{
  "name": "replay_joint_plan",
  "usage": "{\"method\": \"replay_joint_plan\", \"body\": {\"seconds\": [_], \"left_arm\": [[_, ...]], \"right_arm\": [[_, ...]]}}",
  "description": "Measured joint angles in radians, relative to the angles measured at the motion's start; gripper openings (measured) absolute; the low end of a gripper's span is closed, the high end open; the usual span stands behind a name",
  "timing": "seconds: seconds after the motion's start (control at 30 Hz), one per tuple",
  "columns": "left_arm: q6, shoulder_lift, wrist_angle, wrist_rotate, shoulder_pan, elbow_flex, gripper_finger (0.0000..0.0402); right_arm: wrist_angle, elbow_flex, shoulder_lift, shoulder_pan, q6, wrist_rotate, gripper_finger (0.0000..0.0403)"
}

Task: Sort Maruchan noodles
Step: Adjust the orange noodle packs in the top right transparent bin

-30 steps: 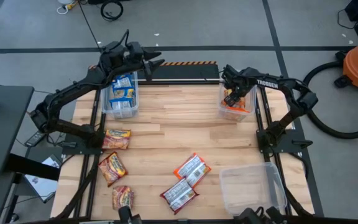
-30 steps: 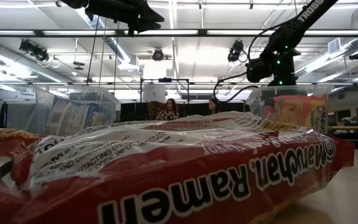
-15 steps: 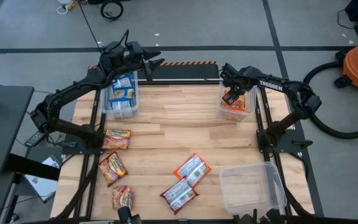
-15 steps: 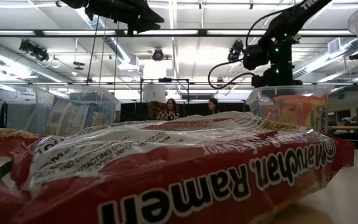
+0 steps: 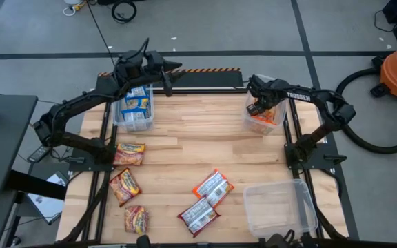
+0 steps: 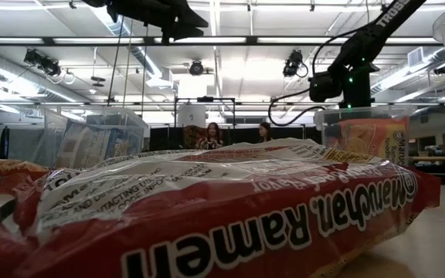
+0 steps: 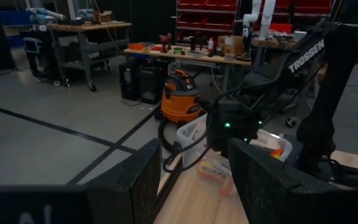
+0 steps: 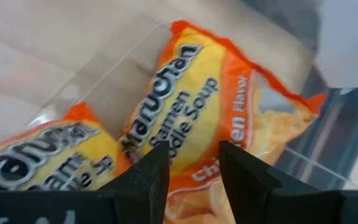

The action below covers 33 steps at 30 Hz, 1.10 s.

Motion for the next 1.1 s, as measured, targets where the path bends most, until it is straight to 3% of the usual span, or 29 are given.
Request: {"method": "replay_joint_plan", "body": {"seconds": [0.27, 0.63, 0.8, 1.03, 1.1], "left_arm": [[0.002, 0.0, 0.0, -0.015, -0.004, 0.0, 0.0192], [0.003, 0.0, 0.0, -0.015, -0.004, 0.0, 0.0192], [0.005, 0.0, 0.0, -0.015, -0.004, 0.0, 0.0192], [0.005, 0.0, 0.0, -0.015, -0.004, 0.0, 0.0192], [0.005, 0.0, 0.0, -0.014, -0.004, 0.0, 0.0192]], "right_arm": [[-0.115, 0.04, -0.01, -0.003, 0.08, 0.047, 0.0145], [-0.095, -0.004, -0.009, -0.058, 0.066, -0.044, 0.0136], [-0.083, -0.005, -0.003, -0.059, 0.058, -0.059, 0.0099], [-0.055, -0.007, 0.024, -0.067, 0.055, -0.09, 0.0011], [-0.067, -0.001, 0.025, -0.067, 0.057, -0.087, 0.0009]]}}
